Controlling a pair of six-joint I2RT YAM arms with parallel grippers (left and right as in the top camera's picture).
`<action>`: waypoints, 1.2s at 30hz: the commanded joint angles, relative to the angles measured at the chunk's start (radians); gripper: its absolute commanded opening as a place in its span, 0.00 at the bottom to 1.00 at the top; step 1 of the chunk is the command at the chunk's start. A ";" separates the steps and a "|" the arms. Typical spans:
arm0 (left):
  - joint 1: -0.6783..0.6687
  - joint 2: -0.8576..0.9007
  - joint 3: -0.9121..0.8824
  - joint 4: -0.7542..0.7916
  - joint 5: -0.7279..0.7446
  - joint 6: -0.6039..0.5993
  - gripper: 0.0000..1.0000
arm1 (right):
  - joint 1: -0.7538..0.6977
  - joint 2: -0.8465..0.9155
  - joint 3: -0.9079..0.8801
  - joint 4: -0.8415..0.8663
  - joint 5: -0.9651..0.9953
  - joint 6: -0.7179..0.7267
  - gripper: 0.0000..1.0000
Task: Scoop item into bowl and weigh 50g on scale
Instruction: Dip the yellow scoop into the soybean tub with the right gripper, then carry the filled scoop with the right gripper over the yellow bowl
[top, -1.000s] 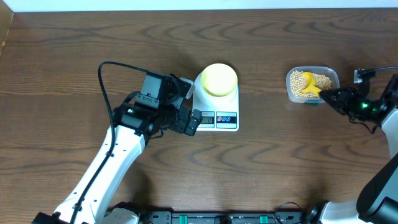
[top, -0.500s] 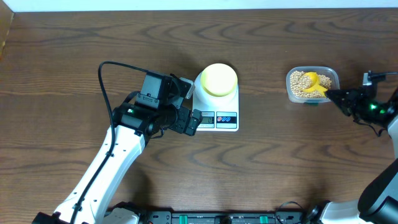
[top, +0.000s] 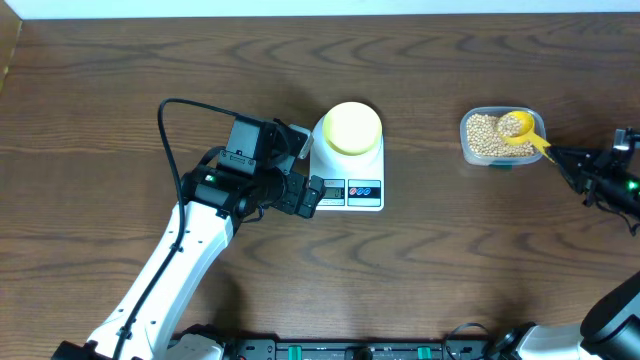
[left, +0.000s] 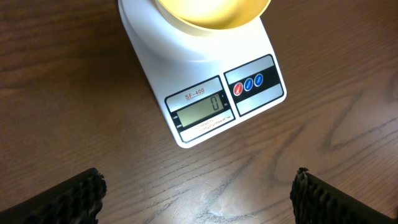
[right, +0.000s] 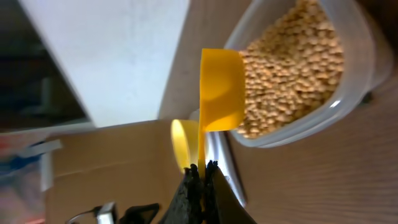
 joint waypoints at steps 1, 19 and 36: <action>0.000 0.008 0.006 0.003 0.005 0.017 0.97 | -0.017 0.009 -0.005 0.000 -0.173 0.010 0.01; 0.000 0.008 0.006 0.003 0.005 0.017 0.97 | 0.209 0.009 -0.005 -0.037 -0.309 0.071 0.01; 0.000 0.008 0.006 0.003 0.005 0.016 0.97 | 0.571 0.009 -0.005 0.356 -0.090 0.408 0.01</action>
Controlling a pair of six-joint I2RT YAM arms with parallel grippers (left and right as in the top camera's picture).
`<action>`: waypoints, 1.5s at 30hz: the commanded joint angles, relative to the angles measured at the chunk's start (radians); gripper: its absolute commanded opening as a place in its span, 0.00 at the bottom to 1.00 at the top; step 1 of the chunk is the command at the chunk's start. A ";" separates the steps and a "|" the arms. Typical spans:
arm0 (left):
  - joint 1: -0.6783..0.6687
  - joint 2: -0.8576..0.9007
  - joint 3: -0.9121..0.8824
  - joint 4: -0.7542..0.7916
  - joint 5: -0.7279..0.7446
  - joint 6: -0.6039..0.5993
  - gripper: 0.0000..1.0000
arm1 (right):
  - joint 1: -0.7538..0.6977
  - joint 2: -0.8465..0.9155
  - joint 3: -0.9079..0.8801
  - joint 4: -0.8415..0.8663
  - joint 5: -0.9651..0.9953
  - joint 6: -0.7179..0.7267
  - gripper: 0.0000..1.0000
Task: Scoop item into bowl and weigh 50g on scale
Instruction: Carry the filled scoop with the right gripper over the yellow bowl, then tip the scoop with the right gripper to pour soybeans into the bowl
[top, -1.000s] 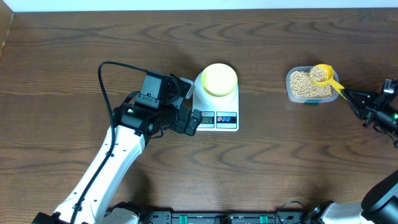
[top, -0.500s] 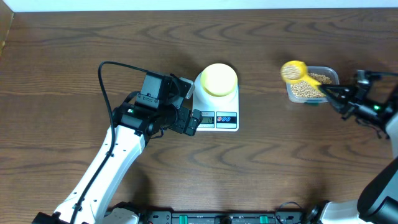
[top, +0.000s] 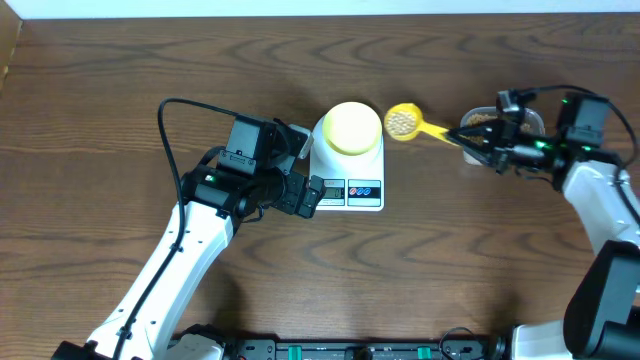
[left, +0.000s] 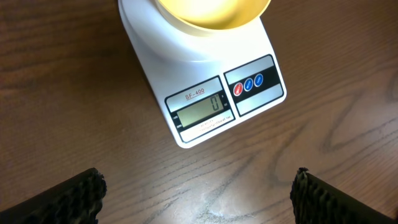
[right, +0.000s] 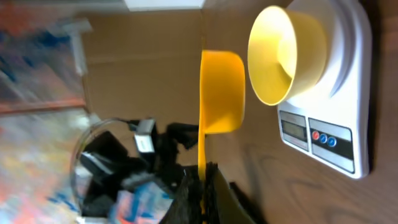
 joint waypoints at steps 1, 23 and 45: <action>0.000 0.008 0.006 0.003 0.004 0.017 0.97 | 0.068 0.009 0.001 0.092 0.086 0.077 0.01; 0.000 0.008 0.006 0.003 0.004 0.017 0.97 | 0.397 -0.014 0.018 0.189 0.647 -0.307 0.01; 0.000 0.008 0.006 0.003 0.004 0.016 0.97 | 0.528 -0.154 0.023 0.134 0.981 -0.597 0.01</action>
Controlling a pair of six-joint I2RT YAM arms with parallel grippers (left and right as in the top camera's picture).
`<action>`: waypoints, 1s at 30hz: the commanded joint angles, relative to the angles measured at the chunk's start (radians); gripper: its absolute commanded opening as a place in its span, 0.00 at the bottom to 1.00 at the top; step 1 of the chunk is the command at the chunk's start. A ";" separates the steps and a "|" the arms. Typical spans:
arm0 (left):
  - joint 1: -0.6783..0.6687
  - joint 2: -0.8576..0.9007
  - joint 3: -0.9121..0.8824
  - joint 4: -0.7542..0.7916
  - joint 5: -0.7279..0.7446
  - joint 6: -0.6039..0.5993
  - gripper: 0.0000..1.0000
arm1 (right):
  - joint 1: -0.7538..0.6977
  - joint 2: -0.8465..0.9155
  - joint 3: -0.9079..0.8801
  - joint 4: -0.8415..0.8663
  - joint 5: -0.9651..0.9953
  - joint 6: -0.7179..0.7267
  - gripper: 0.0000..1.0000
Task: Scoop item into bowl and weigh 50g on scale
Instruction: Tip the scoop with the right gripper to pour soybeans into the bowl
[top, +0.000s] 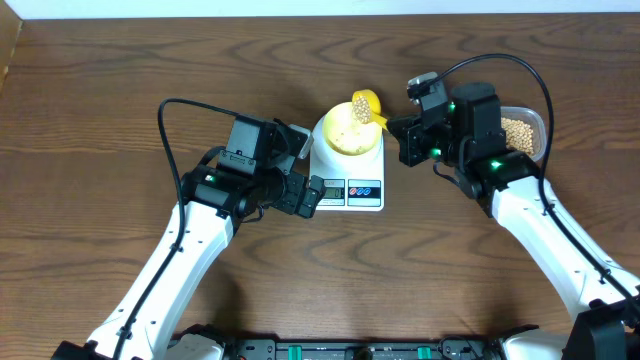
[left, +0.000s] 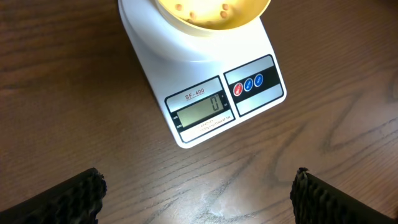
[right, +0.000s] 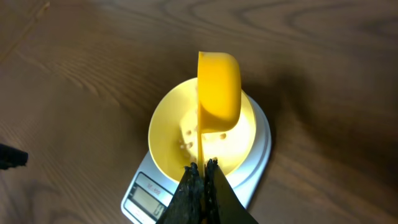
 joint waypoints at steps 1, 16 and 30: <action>0.000 0.008 0.006 0.003 0.004 0.017 0.97 | 0.036 -0.009 0.018 0.018 0.027 -0.135 0.01; 0.000 0.008 0.006 0.003 0.004 0.017 0.97 | 0.163 -0.010 0.018 0.019 0.376 -0.400 0.01; 0.000 0.008 0.006 0.003 0.004 0.017 0.97 | 0.009 -0.122 0.018 0.026 0.129 0.156 0.01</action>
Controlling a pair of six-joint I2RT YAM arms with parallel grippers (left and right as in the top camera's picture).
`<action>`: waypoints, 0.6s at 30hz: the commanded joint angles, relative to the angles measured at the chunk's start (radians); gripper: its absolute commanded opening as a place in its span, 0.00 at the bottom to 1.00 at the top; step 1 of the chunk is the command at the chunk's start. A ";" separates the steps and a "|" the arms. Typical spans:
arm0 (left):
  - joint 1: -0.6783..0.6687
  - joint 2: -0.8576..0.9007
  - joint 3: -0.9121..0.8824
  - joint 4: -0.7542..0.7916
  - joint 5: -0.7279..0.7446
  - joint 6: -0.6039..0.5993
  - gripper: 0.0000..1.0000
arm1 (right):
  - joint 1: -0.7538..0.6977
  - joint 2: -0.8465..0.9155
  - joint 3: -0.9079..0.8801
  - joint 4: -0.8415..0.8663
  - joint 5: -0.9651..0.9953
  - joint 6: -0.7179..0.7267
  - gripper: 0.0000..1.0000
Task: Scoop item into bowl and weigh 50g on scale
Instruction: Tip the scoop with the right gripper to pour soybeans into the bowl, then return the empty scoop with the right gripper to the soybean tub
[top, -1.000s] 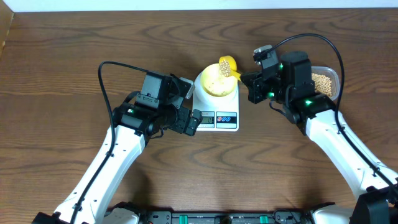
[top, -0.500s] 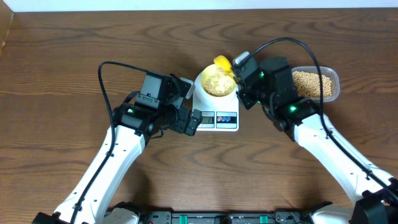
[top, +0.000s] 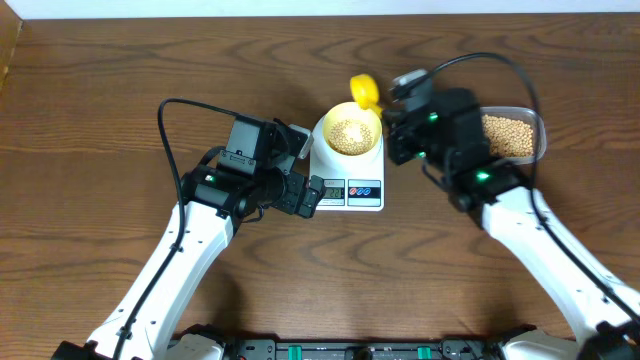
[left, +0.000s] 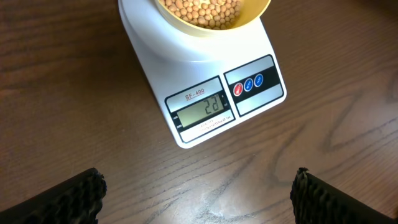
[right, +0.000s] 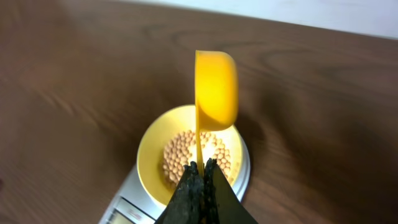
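Note:
A yellow bowl (top: 351, 130) with a heap of soybeans (left: 202, 11) stands on the white scale (top: 347, 190), whose display (left: 201, 109) reads 22. My right gripper (right: 199, 167) is shut on the handle of a yellow scoop (right: 216, 89), turned on its side above the bowl's far rim (top: 364, 89). My left gripper (left: 198, 193) stands open just in front of the scale, its fingers (left: 59, 196) wide apart over bare table.
A clear tub of soybeans (top: 513, 136) sits to the right of the scale, partly behind the right arm. The left arm's black cable (top: 175, 105) loops over the table behind the left wrist.
The bowl went from a few beans to a heap, and the display from 0 to 22. The scoop has moved a little back, over the bowl's far rim. The left gripper is unmoved.
The right gripper held the scoop in the bean tub at the right. Then it held the loaded scoop beside the bowl, then tipped over the bowl with a few beans inside. Now the bowl holds a heap and the scale reads 22. The left gripper stayed open.

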 joint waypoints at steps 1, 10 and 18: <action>0.000 0.008 0.006 0.003 0.004 0.017 0.97 | -0.103 -0.080 0.018 -0.042 -0.078 0.156 0.01; 0.000 0.008 0.006 0.003 0.004 0.017 0.97 | -0.350 -0.205 0.018 -0.254 0.140 0.125 0.01; 0.000 0.008 0.006 0.003 0.004 0.017 0.97 | -0.376 -0.148 0.017 -0.423 0.325 0.013 0.01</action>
